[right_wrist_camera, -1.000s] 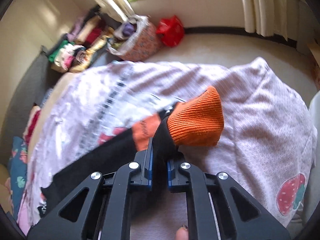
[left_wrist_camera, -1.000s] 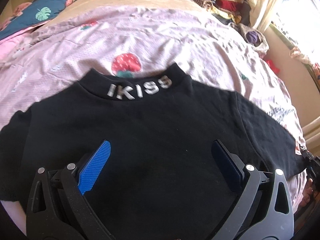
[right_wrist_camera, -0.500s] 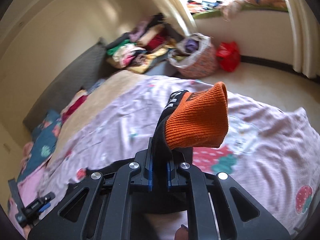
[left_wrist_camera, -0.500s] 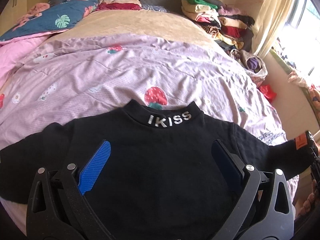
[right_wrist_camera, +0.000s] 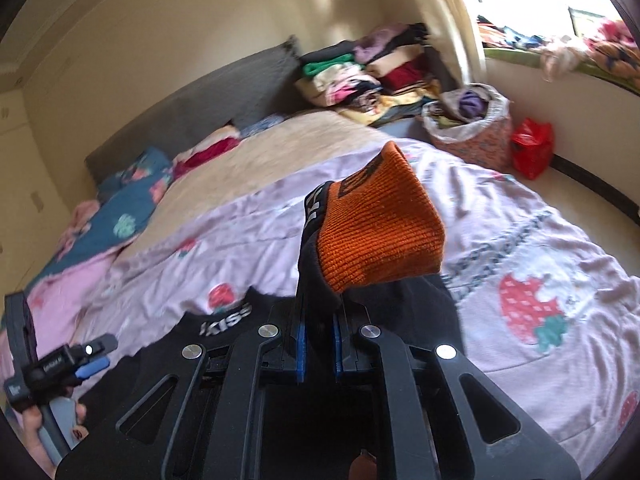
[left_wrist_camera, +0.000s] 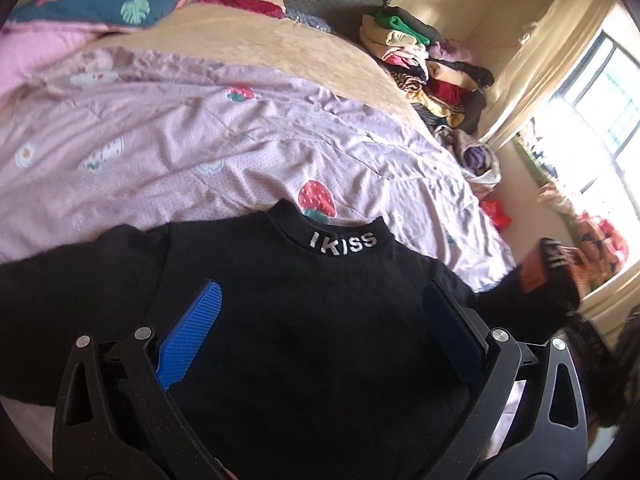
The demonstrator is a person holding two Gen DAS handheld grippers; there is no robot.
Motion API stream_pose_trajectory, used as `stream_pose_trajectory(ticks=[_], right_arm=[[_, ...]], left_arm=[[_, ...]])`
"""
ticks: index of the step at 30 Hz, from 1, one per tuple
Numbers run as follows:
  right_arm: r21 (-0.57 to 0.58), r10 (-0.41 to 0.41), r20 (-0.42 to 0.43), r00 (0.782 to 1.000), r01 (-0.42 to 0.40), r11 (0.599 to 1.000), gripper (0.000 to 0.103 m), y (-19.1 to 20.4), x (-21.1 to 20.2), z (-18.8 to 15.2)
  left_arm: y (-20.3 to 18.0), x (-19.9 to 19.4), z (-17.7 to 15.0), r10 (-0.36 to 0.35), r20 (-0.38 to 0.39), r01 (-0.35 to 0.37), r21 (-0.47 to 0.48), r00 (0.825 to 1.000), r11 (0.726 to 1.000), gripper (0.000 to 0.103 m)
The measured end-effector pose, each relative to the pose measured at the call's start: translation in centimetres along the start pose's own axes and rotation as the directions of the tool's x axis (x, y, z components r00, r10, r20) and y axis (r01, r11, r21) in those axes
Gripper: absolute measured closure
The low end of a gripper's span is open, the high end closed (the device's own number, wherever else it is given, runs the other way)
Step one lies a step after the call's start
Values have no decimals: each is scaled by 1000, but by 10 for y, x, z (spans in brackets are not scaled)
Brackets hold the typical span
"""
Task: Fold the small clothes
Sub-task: 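Carry the held sleeve across the chest with the right tool and release it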
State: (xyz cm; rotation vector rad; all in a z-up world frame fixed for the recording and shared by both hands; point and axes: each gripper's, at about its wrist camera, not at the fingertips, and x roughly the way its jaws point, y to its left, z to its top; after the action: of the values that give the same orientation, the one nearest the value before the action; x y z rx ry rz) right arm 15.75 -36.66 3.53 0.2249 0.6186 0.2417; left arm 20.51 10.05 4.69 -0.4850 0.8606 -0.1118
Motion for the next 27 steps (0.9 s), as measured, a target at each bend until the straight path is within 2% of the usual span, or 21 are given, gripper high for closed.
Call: stream_pose_trajectory(ticks=[4,8,11,14,18,19,23,25,27], right_arm=[[-51,39,-29,999,-40,998,94,30,10,-11],[-97,67,-67,996,-73,993,94,57,25,-24],[-128,86,-103,991,-99,987,94,77,37,-35],[-157,105,-139,985,-126,979,93,96,49,-48],[-183,126,-202,971,-163,969,91,120,67,-70],[-186,130,-216,968,-171,967,90,124,70,-74],[-194,192,-266,945,-248,949,61,137,73,-93],[-200,213,-283,935,-275,941,60,141,70,-100],[-178,253,-311,916,-318,931,55,139,64,-105]], left_arm=[[17,-3,-2,-50,-10,50,-48,999,998,8],[35,-3,-5,-131,-22,128,-101,991,987,8],[42,-3,-8,-151,-26,147,-111,988,983,8],[56,2,-13,-218,-41,208,-169,975,963,8],[68,6,-15,-233,-46,219,-202,971,955,8],[70,7,-16,-236,-48,221,-209,971,953,8],[80,15,-20,-251,-71,228,-236,965,945,8],[83,19,-23,-254,-82,226,-253,964,940,8],[86,24,-26,-257,-95,224,-266,962,937,8]])
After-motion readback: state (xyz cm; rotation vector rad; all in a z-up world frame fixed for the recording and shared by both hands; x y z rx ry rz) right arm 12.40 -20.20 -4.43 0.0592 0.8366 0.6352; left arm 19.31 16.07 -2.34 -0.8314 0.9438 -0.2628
